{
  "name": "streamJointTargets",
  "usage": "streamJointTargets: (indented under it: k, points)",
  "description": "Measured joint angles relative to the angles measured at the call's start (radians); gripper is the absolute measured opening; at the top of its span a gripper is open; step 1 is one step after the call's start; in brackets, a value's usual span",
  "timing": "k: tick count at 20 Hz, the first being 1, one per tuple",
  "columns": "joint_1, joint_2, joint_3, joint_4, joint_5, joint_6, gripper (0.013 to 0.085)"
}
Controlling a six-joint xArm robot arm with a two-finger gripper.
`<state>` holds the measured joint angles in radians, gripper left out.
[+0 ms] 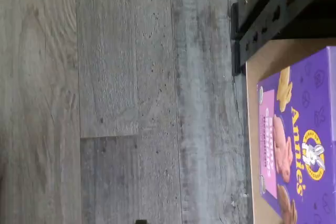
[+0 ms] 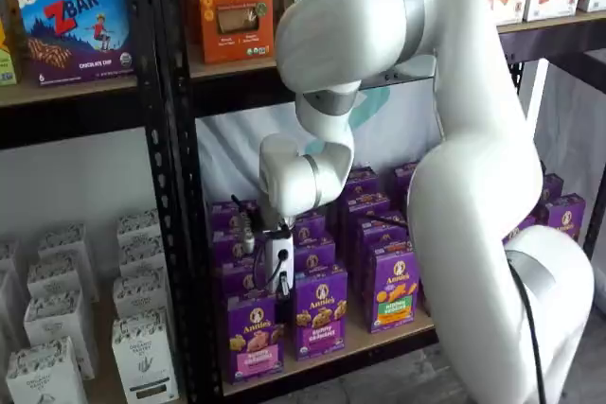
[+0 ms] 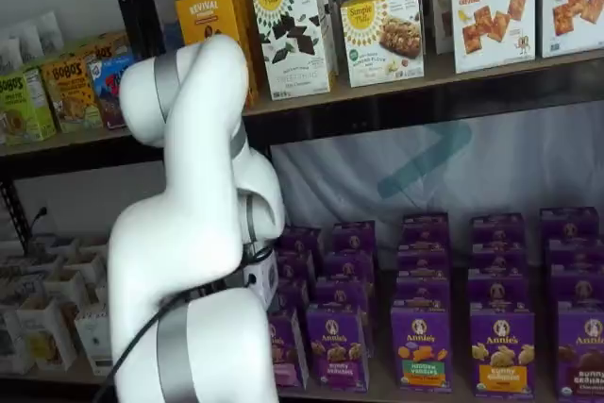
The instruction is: Pick up the purple box with a pink patch in the middle, on the bottom shelf, the first box from the left
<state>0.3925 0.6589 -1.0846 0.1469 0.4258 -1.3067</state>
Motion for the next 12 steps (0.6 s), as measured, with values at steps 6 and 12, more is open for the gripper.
streamJointTargets:
  k: [6, 12]
  points:
    - [-0.015, -0.002, 0.008, 0.124, -0.029, -0.128, 0.085]
    - [-0.022, 0.016, -0.006, 0.128, -0.061, -0.141, 0.085]
